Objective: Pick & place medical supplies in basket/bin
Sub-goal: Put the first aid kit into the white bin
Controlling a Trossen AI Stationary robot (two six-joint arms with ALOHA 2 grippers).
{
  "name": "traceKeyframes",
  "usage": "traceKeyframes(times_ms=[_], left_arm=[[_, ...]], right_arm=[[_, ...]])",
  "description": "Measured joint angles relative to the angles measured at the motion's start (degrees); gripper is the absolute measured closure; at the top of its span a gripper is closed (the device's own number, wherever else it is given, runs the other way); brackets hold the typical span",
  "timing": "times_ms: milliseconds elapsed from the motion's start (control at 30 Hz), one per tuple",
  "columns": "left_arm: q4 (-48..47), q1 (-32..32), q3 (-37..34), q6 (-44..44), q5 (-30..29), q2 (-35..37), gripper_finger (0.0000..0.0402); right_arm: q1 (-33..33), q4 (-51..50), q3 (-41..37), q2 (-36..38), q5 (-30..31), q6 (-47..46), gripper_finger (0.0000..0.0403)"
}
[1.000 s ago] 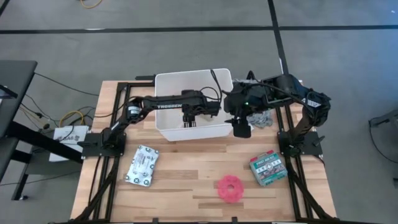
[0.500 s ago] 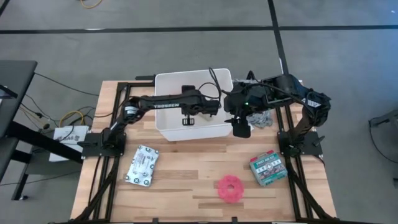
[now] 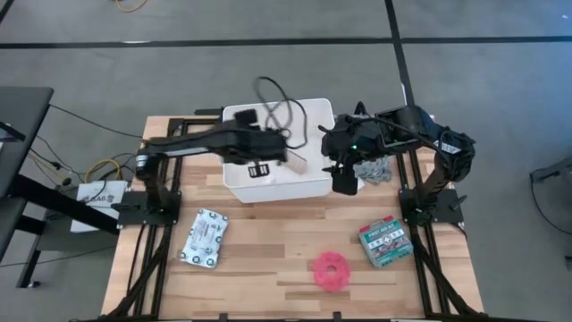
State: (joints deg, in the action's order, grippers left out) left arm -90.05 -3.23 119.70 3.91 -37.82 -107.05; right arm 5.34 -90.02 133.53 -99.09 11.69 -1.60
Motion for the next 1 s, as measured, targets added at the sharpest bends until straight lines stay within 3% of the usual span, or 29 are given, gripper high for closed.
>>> traceKeyframes(times_ms=[133,267,367,500,633,833,1000], left_arm=[[0.01,2.67,0.04,5.85,2.70,6.17,0.0284],[0.01,6.01,0.05,8.93,14.30,10.24,0.0284],[-0.01,10.22,0.07,10.81,19.64,11.46,0.0284],[0.07,17.38,-0.02,10.68,14.48,11.70,0.0284],[0.07,23.58,-0.02,14.37,8.62,11.78,0.0284],[0.03,32.18,-0.02,20.25,5.27,13.22,0.0284],[0.03,37.93,-0.02,25.86,-5.91,13.77,0.0284]], right_arm=[[2.34,0.01,0.00,0.00,-6.59,0.02,0.0154],[5.65,0.00,0.00,0.00,-15.04,-0.60,0.0154],[8.70,0.00,0.00,0.00,-15.96,-5.06,0.0154],[13.23,0.08,-1.88,0.17,-12.74,-9.63,0.0154],[19.12,0.14,-9.33,2.71,-9.68,-13.22,0.0154],[28.72,0.09,-30.72,7.68,0.78,-23.51,0.0154],[35.16,4.45,-47.83,12.13,0.41,-33.70,0.0154]])
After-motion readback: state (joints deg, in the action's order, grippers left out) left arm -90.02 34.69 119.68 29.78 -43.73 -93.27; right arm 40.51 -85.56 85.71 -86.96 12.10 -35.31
